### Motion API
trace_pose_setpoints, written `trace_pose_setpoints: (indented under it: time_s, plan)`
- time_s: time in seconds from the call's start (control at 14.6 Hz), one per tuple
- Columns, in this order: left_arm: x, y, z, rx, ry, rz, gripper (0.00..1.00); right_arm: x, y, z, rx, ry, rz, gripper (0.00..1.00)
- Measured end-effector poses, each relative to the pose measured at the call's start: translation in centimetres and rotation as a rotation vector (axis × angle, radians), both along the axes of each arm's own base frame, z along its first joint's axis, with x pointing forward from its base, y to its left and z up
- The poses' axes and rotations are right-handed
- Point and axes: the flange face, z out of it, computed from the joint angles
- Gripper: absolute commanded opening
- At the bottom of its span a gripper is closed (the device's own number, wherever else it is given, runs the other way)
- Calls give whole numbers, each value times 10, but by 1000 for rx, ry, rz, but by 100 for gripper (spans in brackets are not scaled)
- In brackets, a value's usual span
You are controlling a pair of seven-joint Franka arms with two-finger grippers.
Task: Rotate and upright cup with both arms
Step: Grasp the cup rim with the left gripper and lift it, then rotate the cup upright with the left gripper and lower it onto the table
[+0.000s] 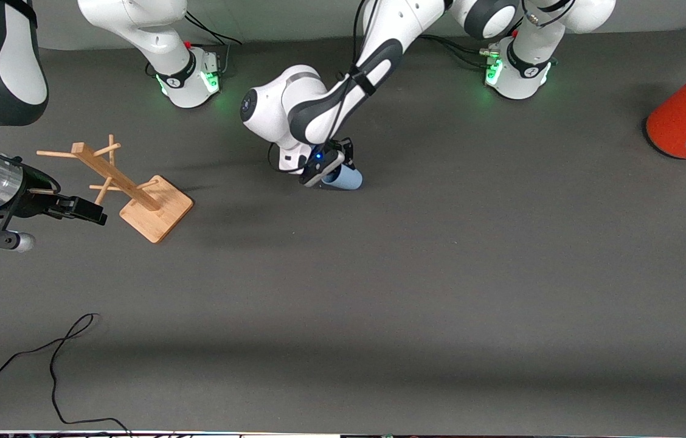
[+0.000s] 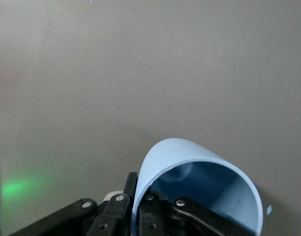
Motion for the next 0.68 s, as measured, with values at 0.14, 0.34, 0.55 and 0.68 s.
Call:
trace_pose_setpoints:
  time_s: [0.14,0.34,0.55,0.68]
  plan:
    - [24,13,31,-34,7,23,0,0,3,1,0,-3,5,100]
    - [64,42,111,-157,44,56,0,-1,10,3,-3,-7,19,100]
    - [104,98,207,-347,20,45,0,-1,10,8,-9,-26,21,100]
    - [107,142,234,-439,15,-5,0,-1,10,12,-11,-42,21,100]
